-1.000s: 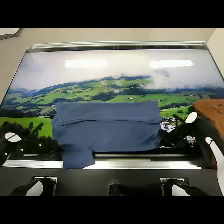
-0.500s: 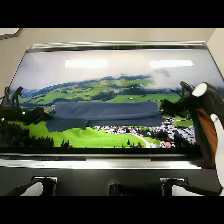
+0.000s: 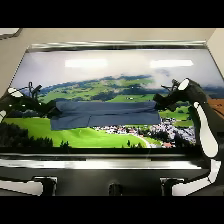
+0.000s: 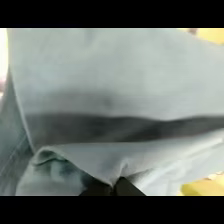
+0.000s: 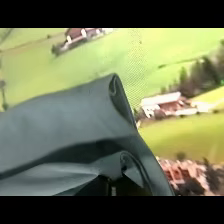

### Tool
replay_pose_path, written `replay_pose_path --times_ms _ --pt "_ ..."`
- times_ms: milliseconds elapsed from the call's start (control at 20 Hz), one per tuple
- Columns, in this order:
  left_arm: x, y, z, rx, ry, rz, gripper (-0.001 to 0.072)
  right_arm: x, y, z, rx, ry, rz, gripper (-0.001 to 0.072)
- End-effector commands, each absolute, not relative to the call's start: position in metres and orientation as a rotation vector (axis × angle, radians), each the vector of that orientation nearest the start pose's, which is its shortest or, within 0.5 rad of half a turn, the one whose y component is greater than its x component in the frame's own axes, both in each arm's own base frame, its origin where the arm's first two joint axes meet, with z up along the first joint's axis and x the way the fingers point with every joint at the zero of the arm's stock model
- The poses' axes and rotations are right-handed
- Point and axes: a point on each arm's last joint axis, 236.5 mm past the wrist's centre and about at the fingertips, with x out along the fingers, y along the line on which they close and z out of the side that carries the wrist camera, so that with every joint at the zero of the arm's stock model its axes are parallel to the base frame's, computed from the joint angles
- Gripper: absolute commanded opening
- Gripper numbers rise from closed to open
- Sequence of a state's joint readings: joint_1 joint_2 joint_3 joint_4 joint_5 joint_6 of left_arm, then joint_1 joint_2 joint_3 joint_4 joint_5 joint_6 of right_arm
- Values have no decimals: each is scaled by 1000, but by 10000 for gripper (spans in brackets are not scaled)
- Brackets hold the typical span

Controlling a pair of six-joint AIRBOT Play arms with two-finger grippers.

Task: Fold the shirts.

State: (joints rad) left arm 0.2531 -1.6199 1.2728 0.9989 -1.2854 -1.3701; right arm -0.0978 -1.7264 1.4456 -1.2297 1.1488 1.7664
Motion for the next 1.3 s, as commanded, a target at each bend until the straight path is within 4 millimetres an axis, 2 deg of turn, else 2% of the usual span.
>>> replay_pose_path --times_ms 0,50,100,200,250,300,400,450,600,650,700,750,800,850,900,950,1000,1150,1250 --pt "407 -25 -72 -602 1490 -255 321 467 33 -73 615 1410 -47 413" --pt "408 -21 -67 -605 1485 -256 552 465 29 -63 582 1423 -8 653" --pt "409 -15 -58 -608 1478 -259 591 461 19 -55 543 1441 31 692" --pt "414 -2 -36 -606 1439 -256 590 442 -18 -52 587 1497 1 702" --pt "417 2 -23 -596 1405 -251 590 432 -29 -56 628 1536 -12 701" --pt "419 2 -11 -585 1374 -252 590 425 -31 -62 668 1564 -4 701" --pt "419 -1 11 -556 1326 -261 590 421 -17 -75 707 1597 70 701" --pt "419 -5 22 -539 1304 -269 590 425 -2 -79 740 1593 127 699" --pt "416 -26 50 -493 1251 -316 590 433 30 -96 759 1609 178 683" --pt "416 -38 58 -484 1239 -343 589 435 39 -102 752 1615 177 661" --pt "415 -49 62 -473 1236 -369 589 438 48 -107 745 1615 173 583" --pt "413 -62 63 -455 1242 -394 588 442 56 -109 736 1603 171 437" --pt "411 -74 61 -438 1251 -418 584 448 62 -107 733 1580 169 152" --pt "412 -87 59 -421 1248 -437 582 449 65 -99 746 1571 167 41" --pt "414 -102 55 -404 1240 -454 570 451 71 -83 755 1545 208 41" --pt "414 -118 48 -387 1235 -471 341 454 76 -60 750 1502 257 41" --pt "412 -137 39 -373 1239 -493 22 452 78 -35 732 1466 285 41" --pt "398 -218 -1 -464 1269 -540 27 432 93 41 657 1388 360 40" --pt "393 -270 -26 -542 1285 -567 28 409 109 86 615 1353 404 41"
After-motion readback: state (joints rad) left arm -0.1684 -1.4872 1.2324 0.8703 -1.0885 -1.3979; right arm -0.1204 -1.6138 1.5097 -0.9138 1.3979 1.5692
